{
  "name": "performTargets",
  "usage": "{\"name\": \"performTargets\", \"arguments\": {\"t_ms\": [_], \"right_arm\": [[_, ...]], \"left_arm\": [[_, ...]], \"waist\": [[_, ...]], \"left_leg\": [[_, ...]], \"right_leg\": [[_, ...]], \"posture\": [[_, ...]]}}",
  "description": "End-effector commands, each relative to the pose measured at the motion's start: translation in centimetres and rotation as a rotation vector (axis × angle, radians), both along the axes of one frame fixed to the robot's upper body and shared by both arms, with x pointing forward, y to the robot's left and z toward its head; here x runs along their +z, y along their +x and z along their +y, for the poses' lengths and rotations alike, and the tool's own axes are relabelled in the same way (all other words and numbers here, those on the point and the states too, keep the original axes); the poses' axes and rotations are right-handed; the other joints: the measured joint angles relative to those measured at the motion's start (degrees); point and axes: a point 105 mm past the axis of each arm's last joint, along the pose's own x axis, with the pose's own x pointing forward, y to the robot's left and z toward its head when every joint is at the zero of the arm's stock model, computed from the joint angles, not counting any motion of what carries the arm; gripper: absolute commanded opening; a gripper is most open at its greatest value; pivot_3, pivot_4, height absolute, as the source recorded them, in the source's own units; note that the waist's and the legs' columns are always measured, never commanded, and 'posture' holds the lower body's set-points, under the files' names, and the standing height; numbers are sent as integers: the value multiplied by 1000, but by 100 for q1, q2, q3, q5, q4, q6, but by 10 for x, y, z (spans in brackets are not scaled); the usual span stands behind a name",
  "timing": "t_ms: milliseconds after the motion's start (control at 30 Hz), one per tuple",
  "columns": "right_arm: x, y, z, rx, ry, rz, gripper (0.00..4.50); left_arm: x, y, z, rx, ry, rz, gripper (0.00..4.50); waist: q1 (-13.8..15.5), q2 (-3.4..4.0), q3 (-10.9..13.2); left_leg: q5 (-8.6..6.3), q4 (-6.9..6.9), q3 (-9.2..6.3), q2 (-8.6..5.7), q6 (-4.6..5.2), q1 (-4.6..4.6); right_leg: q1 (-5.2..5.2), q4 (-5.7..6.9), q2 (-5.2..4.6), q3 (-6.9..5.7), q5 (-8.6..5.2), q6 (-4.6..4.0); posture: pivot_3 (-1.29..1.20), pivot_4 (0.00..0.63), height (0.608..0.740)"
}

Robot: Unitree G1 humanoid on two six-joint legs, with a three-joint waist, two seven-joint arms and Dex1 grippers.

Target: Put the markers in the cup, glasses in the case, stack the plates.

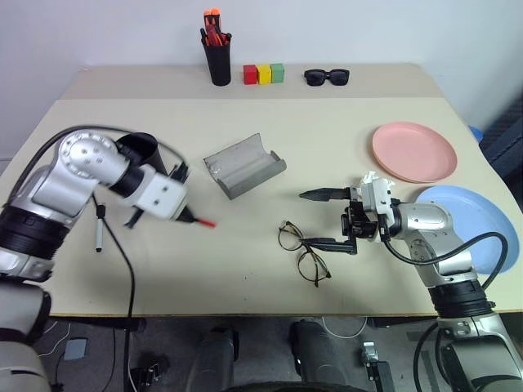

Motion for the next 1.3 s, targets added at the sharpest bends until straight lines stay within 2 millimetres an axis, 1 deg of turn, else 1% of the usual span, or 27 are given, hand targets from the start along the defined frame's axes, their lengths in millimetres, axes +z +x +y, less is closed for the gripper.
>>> {"name": "performTargets", "arguments": {"t_ms": [33, 100, 167, 233, 400, 467, 533, 633, 700, 800, 933, 1033, 1167, 1300], "right_arm": [[16, 6, -8, -68, 71, -19, 4500], [24, 10, -13, -110, 110, -17, 4500], [33, 14, -17, -144, 156, -25, 4500], [42, 17, -19, -173, 200, -43, 4500], [57, 21, -16, -190, 281, -85, 4500], [60, 20, -13, -179, 298, -94, 4500], [63, 19, -11, -165, 315, -107, 4500], [65, 16, -4, -121, 324, -143, 4500], [62, 14, 1, -87, 309, -158, 4500], [57, 13, 5, -55, 288, -159, 4500], [53, 15, 9, -22, 269, -155, 4500], [50, 17, 12, 0, 263, -147, 4500], [46, 19, 15, 25, 245, -144, 4500], [44, 21, 20, 50, 242, -135, 4500]], "left_arm": [[62, 14, -28, 110, -295, -73, 41], [86, 22, -39, 175, -444, -78, 41], [104, 28, -42, 227, -567, -114, 41], [117, 35, -42, 297, -672, -154, 41], [134, 46, -31, 475, -875, -265, 41], [140, 46, -27, 527, -952, -316, 41], [142, 46, -19, 599, -1013, -360, 41], [150, 44, 5, 755, -1152, -458, 41], [154, 41, 21, 848, -1224, -534, 41], [159, 35, 38, 929, -1288, -645, 41], [159, 27, 59, 1059, -1338, -760, 41], [152, 19, 75, 1164, -1351, -807, 41], [130, 9, 88, 1307, -1353, -806, 41], [108, 5, 90, 1408, -1376, -743, 41]], "waist": [[-14, 0, 0], [-47, -1, 1], [-111, 1, 0], [-151, 2, 0], [-188, 1, 0], [-176, 1, 0], [-166, 0, 1], [-143, 0, 1], [-142, 0, 0], [-126, 0, 0], [-64, 0, 0], [-45, 0, 0], [-45, -1, 0], [-38, -2, -1]], "left_leg": [[0, 0, 0, 0, 0, 0], [0, 0, -2, -1, 0, -1], [0, -5, -1, -1, 0, 2], [0, -12, -1, 0, 0, 7], [1, -12, -2, 1, -2, 8], [2, -11, -3, 0, -3, 7], [2, -12, -2, 0, -4, 6], [3, -12, -2, -2, -5, 5], [3, -11, -2, -2, -5, 6], [4, -12, -3, -1, -8, 6], [8, -12, -2, -2, -16, 6], [10, -12, -2, -2, -18, 6], [10, -12, -2, -2, -19, 6], [11, -12, -3, -3, -22, 6]], "right_leg": [[0, 1, 0, 0, 0, 0], [-2, 1, 1, -1, 0, 1], [-4, 1, 1, 1, -2, 3], [-5, 1, 1, 1, -3, 4], [-6, 4, 1, 2, -3, 4], [-6, 3, 1, 1, -3, 4], [-6, 1, -1, 2, -3, 4], [-6, -1, -2, 2, -3, 4], [-6, 0, -2, 2, -2, 4], [-6, 0, -1, 2, -2, 4], [-5, -1, -2, 2, -1, 3], [-5, -1, -2, 2, -1, 2], [-5, -1, -2, 2, -1, 2], [-4, 0, -2, 1, 0, 1]], "posture": [[0, 150, 740], [0, 150, 740], [0, 150, 740], [0, 150, 740], [0, 150, 740], [0, 150, 740], [0, 150, 740], [0, 150, 740], [0, 150, 740], [0, 150, 740], [0, 150, 740], [0, 150, 740], [0, 150, 740], [0, 150, 740]]}}
